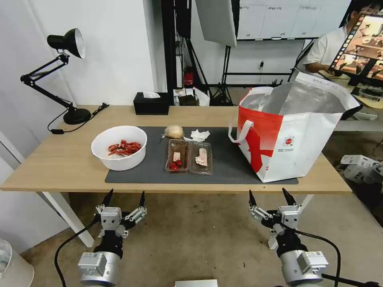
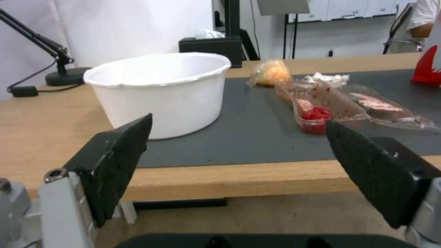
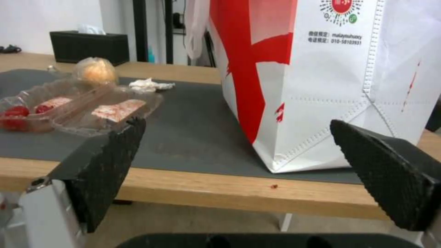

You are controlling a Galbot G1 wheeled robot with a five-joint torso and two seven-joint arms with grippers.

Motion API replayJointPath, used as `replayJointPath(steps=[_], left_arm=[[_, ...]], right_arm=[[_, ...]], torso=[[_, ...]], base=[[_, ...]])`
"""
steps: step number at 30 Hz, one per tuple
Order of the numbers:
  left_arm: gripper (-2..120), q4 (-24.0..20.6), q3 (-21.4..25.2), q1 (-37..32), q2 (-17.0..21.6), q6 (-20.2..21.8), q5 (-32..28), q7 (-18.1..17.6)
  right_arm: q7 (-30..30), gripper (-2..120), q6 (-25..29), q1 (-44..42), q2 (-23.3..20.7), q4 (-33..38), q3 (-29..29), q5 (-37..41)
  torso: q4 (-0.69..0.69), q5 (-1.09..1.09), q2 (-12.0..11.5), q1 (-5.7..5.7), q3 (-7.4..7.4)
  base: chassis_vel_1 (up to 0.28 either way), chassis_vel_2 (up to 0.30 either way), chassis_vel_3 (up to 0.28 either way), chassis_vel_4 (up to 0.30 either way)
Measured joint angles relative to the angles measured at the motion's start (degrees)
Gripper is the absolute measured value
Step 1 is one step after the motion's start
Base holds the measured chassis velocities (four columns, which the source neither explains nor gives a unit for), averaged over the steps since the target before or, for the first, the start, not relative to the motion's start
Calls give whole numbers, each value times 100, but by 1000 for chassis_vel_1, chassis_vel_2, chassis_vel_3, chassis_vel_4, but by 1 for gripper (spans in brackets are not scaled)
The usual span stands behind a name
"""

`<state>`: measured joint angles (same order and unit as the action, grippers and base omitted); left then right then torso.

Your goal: Pick up the trash from the table and place it into the takeout bag.

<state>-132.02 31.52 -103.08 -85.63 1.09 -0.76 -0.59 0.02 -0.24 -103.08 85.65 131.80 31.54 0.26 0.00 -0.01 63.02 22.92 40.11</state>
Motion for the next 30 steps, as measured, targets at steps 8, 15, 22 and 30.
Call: replayJointPath(steps=[8,15,22,30], left_arm=[[100,-344,49,70,332,1146,-762,-594],[100,-528,71,135,530,1647,-1247,-908],[100,-851,111,339,962,2286,-2287,-1467],[100,-806,67,342,941,2133,-2248,-1431]], right_arm=[[214,100,-884,181,-844,255,180,863],[260,100,-1076,237,-1164,309,211,1124],[516,100,-1965,551,-2192,592,427,2362],[762,100,-2841,870,-3237,865,637,3613]], torso=[[1,0,0,0,0],[-1,1,0,0,0],[-1,1,0,0,0],[1,-1,0,0,0]], base=[[0,0,0,0],[0,0,0,0],[0,0,0,0],[0,0,0,0]])
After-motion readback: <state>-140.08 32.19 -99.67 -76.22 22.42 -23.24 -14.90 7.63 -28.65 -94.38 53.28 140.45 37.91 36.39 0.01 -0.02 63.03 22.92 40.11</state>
